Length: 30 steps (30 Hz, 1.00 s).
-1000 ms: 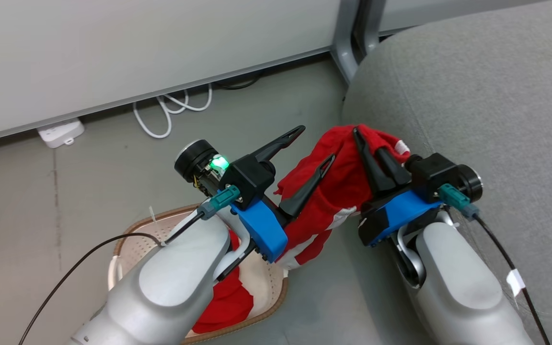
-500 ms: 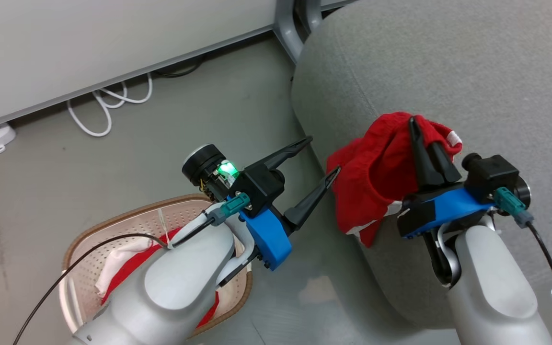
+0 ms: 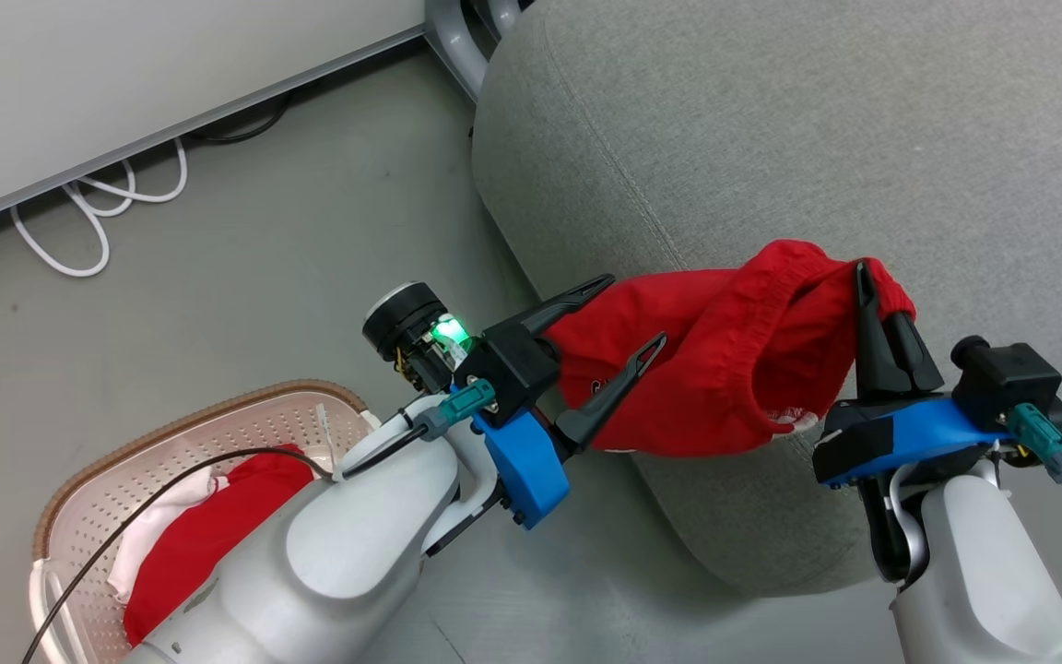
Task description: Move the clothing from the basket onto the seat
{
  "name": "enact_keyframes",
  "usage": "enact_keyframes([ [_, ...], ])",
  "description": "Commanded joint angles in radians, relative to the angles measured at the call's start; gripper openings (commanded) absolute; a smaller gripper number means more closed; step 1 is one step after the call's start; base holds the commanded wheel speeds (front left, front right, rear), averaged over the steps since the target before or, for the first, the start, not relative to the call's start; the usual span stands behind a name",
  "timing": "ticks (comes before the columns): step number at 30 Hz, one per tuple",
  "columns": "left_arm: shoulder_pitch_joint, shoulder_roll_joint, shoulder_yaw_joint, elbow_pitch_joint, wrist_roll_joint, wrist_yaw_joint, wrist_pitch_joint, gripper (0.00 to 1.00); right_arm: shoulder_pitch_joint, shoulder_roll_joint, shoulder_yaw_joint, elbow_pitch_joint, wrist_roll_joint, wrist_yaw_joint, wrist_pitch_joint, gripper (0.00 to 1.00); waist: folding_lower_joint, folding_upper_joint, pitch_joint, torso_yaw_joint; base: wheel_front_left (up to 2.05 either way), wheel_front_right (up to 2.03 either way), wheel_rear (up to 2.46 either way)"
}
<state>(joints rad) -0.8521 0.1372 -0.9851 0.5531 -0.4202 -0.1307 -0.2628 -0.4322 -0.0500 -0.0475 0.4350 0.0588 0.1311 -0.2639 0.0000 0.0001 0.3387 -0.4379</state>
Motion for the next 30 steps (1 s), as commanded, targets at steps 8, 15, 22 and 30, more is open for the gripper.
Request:
enact_keyframes([
  [8, -0.003, 0.002, -0.004, -0.005, 0.001, 0.001, -0.003, 1.0, 0.006, -0.001, -0.005, -0.011, 0.014, -0.001, -0.001, 0.0, 0.0, -0.0001, 0.004, -0.009, 0.0, 0.0, 0.0],
  [15, -0.014, 0.018, 0.034, -0.043, 0.01, 0.014, -0.003, 1.0, -0.065, -0.001, -0.026, -0.046, 0.036, -0.001, -0.001, 0.0, 0.0, -0.0001, 0.021, 0.008, 0.0, 0.0, 0.0],
  [22, -0.045, 0.043, 0.058, -0.077, 0.028, 0.02, -0.003, 1.0, -0.253, -0.002, -0.085, -0.109, -0.027, -0.001, -0.001, 0.0, 0.0, -0.0001, 0.091, 0.024, 0.0, 0.0, 0.0],
  [30, -0.102, 0.083, 0.066, -0.106, 0.049, 0.02, 0.007, 1.0, -0.465, -0.1, -0.199, -0.177, -0.044, -0.001, -0.001, 0.0, 0.0, -0.0001, 0.213, 0.053, 0.0, 0.0, 0.0],
])
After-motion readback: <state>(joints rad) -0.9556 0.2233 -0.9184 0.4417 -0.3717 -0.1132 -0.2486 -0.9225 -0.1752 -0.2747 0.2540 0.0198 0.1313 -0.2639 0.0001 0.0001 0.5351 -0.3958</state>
